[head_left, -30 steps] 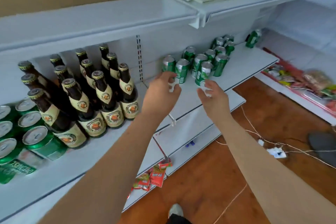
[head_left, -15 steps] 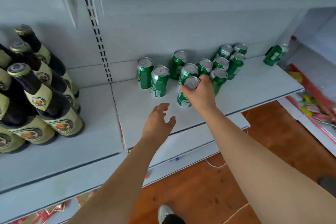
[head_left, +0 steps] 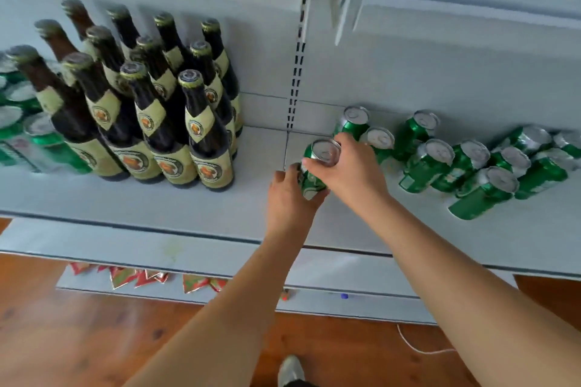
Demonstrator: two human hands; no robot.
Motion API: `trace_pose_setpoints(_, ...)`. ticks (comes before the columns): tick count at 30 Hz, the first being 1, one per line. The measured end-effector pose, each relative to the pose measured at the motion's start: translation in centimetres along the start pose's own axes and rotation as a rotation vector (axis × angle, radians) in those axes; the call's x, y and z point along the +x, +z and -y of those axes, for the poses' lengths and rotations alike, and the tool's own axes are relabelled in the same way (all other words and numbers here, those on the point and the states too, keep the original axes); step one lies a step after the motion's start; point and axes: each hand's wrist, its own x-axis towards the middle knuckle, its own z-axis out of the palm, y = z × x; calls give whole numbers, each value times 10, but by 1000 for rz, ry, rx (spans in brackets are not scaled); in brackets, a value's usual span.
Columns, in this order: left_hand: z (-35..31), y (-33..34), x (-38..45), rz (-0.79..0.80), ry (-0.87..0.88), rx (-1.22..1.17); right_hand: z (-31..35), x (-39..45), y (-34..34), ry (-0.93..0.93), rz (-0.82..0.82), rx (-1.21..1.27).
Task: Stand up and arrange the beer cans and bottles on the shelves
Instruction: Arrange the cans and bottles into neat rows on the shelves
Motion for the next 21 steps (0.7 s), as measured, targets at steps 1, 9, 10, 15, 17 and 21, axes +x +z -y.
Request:
trace_pose_setpoints(1,7,-3,5,-1,-5,15,4,5,11,-33,18,-9)
trace_pose_setpoints(9,9,2,52,-38,-66,-156,3,61,48,-165,3,-34)
trace_pose_setpoints(10,9,3,54,-42,-50,-193,2,66,51,-160,-19,-45)
trace_pose_setpoints(15,21,16,70,16,93,-258,0,82,71,-128,-216,-56)
trace_pose_setpoints(17,26,23,80,30,142,-265,2,87,75,-140,-225,-145)
trace_pose_setpoints(21,33,34,81,-22,193,-212,1,69,63,-212,-276,-193)
